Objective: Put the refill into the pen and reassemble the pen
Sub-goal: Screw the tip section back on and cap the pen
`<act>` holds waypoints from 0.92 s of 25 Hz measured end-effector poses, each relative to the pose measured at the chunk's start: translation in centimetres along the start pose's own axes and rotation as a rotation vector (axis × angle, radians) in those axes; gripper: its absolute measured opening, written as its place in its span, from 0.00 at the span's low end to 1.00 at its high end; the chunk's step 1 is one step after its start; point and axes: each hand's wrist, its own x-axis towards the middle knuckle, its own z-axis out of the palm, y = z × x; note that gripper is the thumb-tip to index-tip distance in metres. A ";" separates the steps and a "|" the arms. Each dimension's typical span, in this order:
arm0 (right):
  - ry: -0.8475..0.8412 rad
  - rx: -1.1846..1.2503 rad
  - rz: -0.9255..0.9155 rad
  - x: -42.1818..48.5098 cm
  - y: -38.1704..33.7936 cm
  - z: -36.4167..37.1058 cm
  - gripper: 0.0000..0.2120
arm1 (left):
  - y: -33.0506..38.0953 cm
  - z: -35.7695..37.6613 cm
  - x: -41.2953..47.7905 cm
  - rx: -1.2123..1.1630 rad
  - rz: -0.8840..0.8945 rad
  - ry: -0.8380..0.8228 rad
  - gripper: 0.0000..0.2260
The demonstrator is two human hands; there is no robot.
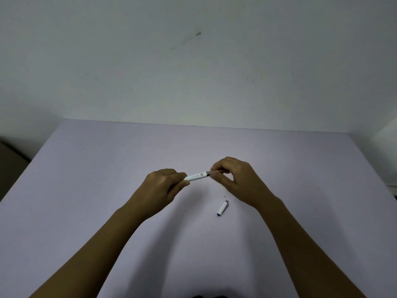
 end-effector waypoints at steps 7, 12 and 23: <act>0.010 -0.069 0.005 0.2 -0.4 0.0 0.14 | 0.3 0.1 -0.1 0.011 0.020 0.031 0.15; -0.027 -0.039 -0.027 -0.2 -0.5 -0.5 0.12 | 0.1 0.0 0.0 0.027 0.011 0.064 0.11; 0.008 -0.051 -0.022 0.3 -0.9 -0.7 0.09 | 0.0 0.2 0.0 0.052 -0.010 0.089 0.09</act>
